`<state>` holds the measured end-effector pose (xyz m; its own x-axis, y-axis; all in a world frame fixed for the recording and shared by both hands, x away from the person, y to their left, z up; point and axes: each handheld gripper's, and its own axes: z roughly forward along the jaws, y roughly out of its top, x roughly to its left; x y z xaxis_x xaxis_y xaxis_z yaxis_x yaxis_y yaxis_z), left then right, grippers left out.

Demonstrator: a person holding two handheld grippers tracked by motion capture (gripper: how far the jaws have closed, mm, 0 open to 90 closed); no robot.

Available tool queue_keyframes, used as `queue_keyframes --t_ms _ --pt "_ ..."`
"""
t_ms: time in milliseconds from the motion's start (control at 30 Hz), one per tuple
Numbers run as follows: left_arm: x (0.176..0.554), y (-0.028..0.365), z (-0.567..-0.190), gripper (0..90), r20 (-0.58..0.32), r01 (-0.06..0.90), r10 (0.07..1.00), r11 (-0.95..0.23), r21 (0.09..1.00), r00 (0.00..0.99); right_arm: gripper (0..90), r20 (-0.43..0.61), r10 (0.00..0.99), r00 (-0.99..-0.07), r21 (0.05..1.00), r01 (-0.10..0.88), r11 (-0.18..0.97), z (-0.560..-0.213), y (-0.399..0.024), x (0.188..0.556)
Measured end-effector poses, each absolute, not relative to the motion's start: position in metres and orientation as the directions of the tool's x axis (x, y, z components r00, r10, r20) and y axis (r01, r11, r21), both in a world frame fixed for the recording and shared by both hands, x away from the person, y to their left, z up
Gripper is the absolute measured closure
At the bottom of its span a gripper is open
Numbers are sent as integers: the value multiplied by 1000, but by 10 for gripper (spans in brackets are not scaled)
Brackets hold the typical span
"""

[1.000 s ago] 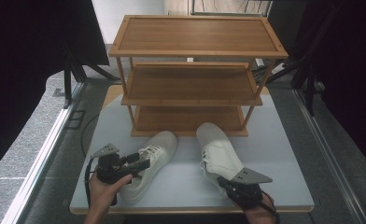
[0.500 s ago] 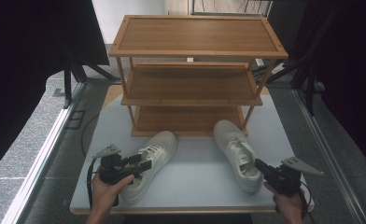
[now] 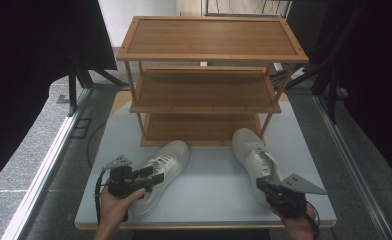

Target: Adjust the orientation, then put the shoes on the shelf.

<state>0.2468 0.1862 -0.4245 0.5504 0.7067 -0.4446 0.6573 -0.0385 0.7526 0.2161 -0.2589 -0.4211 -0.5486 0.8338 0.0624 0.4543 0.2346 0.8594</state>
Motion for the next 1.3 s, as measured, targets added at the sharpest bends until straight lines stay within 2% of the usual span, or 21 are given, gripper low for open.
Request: queue_keyframes --t_ms 100,333,600,933,967,1000,1067,1167,1233,1300 --pt "247 188 -423 393 -447 656 708 -32 754 547 900 -8 859 -513 841 461 283 -434 -259 219" --pt "247 190 -423 395 -450 655 707 -25 755 546 900 28 862 -506 848 469 247 -431 -277 217" --pt "249 195 -424 405 -479 663 690 -3 749 543 900 84 886 -455 847 502 178 -430 -310 219" --pt "240 207 -417 403 -469 627 708 48 778 528 900 90 882 -462 838 514 184 -428 -320 223" --pt "238 209 -415 400 -454 617 719 45 786 526 823 86 875 -476 844 502 190 -429 -317 224" --pt "238 209 -415 399 -454 617 719 45 786 526 823 86 875 -476 844 502 190 -429 -317 224" --pt "238 211 -413 397 -433 601 730 38 798 529 732 74 868 -490 861 471 193 -428 -311 225" --pt "239 212 -412 389 -424 592 736 39 805 528 681 79 850 -521 879 439 187 -424 -308 226" --pt "241 213 -412 382 -409 583 747 35 812 524 582 67 842 -535 905 389 175 -413 -307 226" --pt "242 213 -413 378 -392 576 759 27 817 520 558 66 842 -535 909 380 170 -410 -308 226"
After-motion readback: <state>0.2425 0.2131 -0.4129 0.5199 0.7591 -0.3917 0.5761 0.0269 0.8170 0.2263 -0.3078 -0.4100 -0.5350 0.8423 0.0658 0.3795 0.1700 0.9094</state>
